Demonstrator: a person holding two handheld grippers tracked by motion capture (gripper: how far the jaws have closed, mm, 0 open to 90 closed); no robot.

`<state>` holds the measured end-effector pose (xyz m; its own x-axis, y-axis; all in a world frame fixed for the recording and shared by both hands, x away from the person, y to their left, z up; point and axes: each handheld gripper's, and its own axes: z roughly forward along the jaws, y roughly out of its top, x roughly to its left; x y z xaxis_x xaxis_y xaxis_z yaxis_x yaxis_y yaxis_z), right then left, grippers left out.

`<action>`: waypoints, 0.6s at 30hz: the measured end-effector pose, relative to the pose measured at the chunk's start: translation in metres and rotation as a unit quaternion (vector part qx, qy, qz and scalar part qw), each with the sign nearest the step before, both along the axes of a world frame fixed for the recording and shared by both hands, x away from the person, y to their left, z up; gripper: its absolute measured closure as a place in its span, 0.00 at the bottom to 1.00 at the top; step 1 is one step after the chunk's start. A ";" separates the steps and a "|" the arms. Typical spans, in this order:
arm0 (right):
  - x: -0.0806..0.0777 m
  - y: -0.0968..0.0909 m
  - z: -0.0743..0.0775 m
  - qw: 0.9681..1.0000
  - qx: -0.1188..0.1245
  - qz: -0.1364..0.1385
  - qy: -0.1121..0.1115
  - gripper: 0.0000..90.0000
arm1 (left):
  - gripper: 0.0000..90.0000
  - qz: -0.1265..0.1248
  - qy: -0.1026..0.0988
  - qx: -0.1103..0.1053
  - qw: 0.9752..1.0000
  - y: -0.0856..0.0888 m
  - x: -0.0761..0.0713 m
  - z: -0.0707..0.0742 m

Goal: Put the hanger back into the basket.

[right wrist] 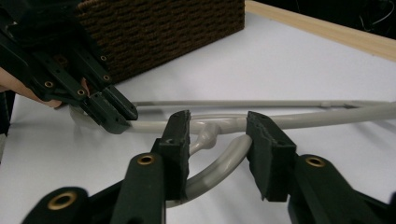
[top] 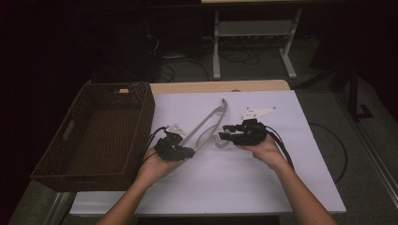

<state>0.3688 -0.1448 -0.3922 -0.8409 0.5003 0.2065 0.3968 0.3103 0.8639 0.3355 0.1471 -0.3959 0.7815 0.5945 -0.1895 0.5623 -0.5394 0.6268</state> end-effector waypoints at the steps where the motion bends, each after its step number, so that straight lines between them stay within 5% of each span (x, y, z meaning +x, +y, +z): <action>1: 0.000 0.000 0.001 1.000 0.002 0.000 -0.001 0.61 | 0.91 0.003 -0.001 -0.002 1.000 0.000 0.000 0.000; 5: -0.002 -0.004 0.002 1.000 0.009 0.010 -0.002 0.34 | 0.91 0.011 0.002 -0.014 1.000 0.000 0.000 0.000; 7: -0.003 -0.004 0.002 1.000 0.004 0.014 0.001 0.28 | 0.91 0.010 0.002 -0.012 1.000 0.001 0.000 0.000; 18: -0.002 0.001 -0.002 1.000 0.000 0.005 0.026 0.62 | 0.91 0.007 0.002 -0.004 1.000 0.001 0.000 0.000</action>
<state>0.3668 -0.1435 -0.3939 -0.8339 0.4921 0.2500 0.4379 0.3141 0.8423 0.3356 0.1482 -0.3957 0.7725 0.6033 -0.1982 0.5723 -0.5260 0.6292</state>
